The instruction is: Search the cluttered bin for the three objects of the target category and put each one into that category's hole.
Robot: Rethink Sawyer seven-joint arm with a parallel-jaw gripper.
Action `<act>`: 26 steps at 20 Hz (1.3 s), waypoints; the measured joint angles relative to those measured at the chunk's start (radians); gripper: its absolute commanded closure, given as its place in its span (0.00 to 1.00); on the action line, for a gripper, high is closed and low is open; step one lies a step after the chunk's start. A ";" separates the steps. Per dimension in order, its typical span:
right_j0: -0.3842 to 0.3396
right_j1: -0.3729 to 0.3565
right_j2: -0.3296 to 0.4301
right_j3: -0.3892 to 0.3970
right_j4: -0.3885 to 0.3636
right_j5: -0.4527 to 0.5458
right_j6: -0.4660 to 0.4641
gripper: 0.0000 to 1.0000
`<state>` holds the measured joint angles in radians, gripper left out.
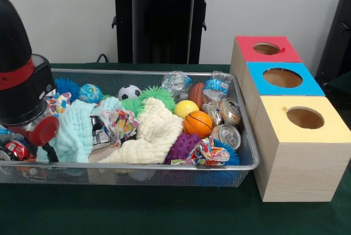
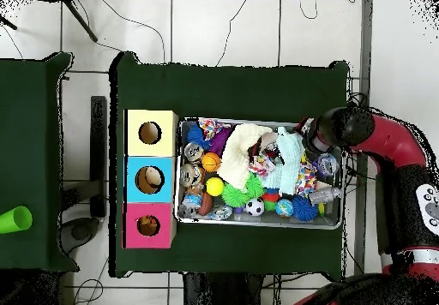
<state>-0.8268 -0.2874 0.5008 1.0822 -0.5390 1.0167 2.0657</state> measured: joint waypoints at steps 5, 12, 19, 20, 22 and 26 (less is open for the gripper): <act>0.008 -0.030 0.000 -0.002 0.002 0.038 0.000 0.00; 0.036 -0.083 -0.001 -0.007 -0.001 0.047 0.000 0.00; 0.087 -0.114 -0.024 -0.003 -0.048 -0.039 0.000 0.00; 0.092 -0.114 -0.027 -0.003 -0.053 -0.054 0.000 0.00; 0.104 -0.113 -0.035 0.001 -0.069 -0.107 0.000 0.00; 0.114 -0.101 -0.042 0.011 -0.084 -0.234 0.000 0.00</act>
<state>-0.7123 -0.3882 0.4591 1.0927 -0.6227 0.7829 2.0657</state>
